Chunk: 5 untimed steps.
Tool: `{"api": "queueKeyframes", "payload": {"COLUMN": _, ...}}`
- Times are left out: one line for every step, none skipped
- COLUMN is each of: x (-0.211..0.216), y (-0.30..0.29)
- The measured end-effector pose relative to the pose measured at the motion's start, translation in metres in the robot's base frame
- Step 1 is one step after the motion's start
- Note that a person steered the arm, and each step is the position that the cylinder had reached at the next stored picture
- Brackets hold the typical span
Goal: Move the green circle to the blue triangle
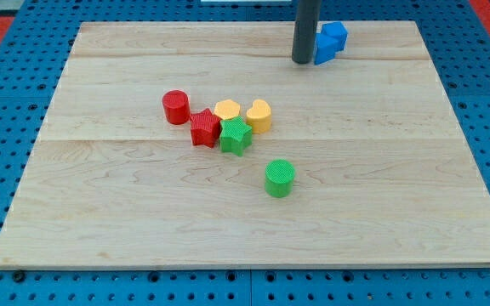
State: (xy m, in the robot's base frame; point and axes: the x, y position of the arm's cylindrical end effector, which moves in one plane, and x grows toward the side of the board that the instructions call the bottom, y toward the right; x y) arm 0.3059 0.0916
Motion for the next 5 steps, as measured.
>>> {"api": "queueKeyframes", "payload": {"x": 0.051, "y": 0.063}}
{"api": "queueKeyframes", "payload": {"x": 0.168, "y": 0.048}}
{"api": "queueKeyframes", "payload": {"x": 0.271, "y": 0.014}}
{"api": "queueKeyframes", "payload": {"x": 0.278, "y": -0.074}}
{"api": "queueKeyframes", "payload": {"x": 0.240, "y": -0.063}}
